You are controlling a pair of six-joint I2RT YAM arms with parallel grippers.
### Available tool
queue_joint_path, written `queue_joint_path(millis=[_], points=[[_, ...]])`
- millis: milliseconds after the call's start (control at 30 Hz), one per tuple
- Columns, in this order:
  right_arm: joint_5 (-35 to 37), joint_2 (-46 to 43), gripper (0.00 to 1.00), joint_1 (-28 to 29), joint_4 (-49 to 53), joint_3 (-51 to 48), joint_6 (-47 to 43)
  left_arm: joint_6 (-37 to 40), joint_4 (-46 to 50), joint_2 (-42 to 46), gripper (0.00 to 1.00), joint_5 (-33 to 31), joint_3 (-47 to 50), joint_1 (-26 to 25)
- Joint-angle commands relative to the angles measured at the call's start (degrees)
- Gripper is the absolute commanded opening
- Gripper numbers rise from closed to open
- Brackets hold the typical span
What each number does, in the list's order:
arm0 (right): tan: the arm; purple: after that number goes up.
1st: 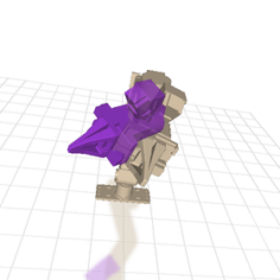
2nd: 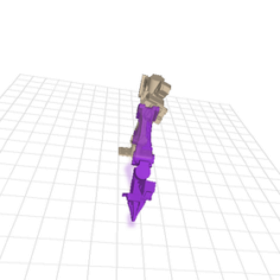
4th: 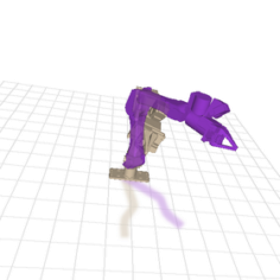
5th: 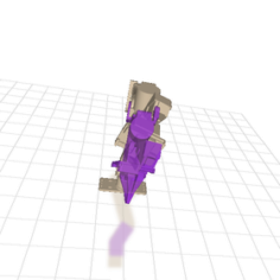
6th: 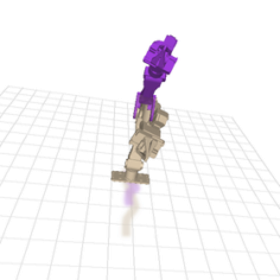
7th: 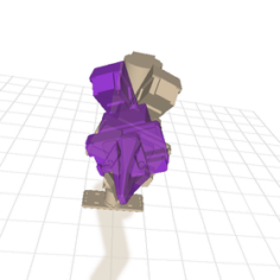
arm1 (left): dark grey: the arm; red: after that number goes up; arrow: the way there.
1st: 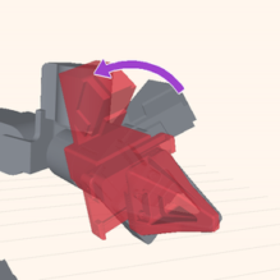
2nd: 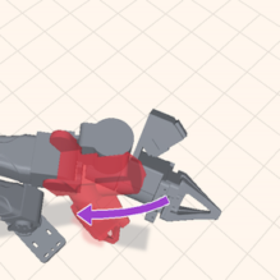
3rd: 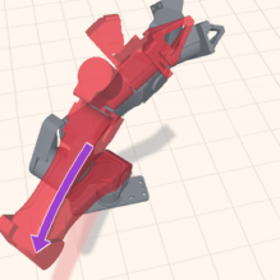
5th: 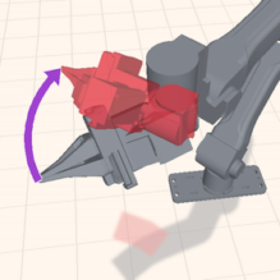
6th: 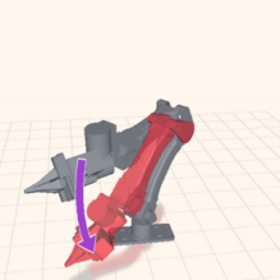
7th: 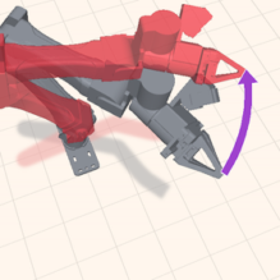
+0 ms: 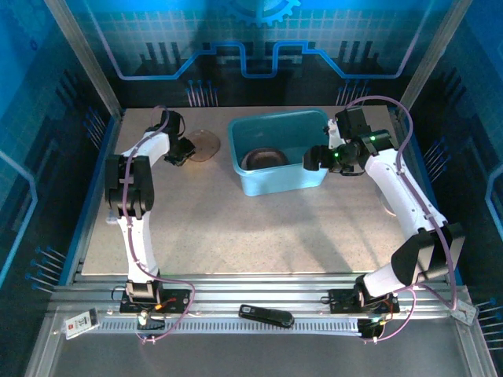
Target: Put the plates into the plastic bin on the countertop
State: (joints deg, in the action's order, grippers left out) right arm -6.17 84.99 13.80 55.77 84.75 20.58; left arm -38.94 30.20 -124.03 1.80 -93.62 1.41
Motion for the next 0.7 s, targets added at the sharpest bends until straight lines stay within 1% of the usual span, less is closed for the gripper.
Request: queue_joint_path(millis=[0,167,267,667], points=[[-1.0,-1.5,0.79,-0.7,-0.6,-0.5,0.0,0.4,-0.6,1.4,0.2,0.5,1.0,0.8],[-1.5,-2.6,0.79,-0.8,-1.6,-2.2,0.2,0.8,-1.4,3.9,0.14,0.8,2.6,0.8],[-1.6,-3.1,0.78,-0.8,-1.7,-2.6,0.2,1.1,-1.9,5.8,0.12,0.8,4.0,0.9],[-2.3,-4.6,0.78,-0.8,-2.4,-3.8,0.7,2.2,-2.8,10.3,0.1,2.2,6.7,0.9]])
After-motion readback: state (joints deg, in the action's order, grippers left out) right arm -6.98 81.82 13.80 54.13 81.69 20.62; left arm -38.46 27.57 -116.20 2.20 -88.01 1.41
